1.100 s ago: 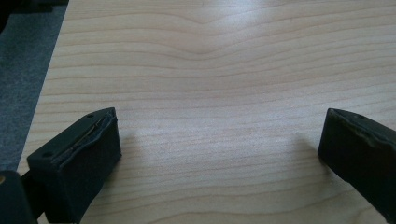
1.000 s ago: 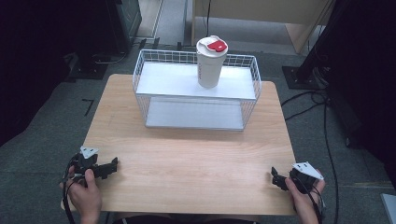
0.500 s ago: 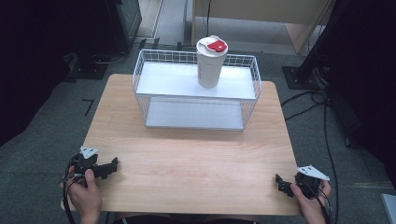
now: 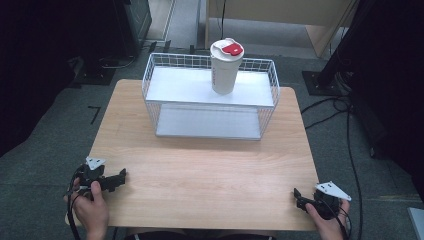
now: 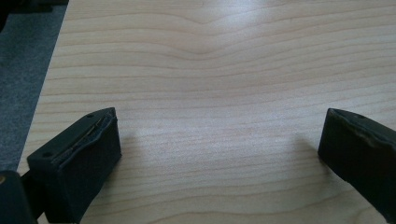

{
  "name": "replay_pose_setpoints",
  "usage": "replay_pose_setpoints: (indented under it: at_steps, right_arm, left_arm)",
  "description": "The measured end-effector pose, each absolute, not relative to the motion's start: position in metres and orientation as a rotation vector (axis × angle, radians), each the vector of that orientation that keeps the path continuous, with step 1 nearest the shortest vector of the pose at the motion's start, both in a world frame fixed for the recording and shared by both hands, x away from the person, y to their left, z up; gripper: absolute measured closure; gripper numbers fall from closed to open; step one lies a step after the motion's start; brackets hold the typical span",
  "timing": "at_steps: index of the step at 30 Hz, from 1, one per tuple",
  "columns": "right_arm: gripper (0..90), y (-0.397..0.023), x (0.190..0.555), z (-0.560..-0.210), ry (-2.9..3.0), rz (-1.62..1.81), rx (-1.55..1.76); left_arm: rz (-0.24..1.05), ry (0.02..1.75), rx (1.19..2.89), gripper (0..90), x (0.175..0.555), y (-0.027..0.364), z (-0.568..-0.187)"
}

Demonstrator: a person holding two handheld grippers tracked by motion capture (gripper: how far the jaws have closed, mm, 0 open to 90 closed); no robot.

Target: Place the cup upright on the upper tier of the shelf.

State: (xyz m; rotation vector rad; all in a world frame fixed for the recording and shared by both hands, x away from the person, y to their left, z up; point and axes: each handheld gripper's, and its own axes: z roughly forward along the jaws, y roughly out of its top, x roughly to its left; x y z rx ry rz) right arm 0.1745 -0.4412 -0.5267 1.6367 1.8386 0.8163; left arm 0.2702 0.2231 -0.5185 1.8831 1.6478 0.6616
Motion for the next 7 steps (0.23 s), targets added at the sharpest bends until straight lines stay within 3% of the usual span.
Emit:
replay_pose_setpoints:
  at_steps: [7]
  right_arm:
    - [5.1, -0.4437, 0.1759, -0.5279, 1.838, 0.827, 1.671]
  left_arm:
    - [0.662, 1.648, 1.883, 0.0, 0.2702, 0.2231, -0.5185]
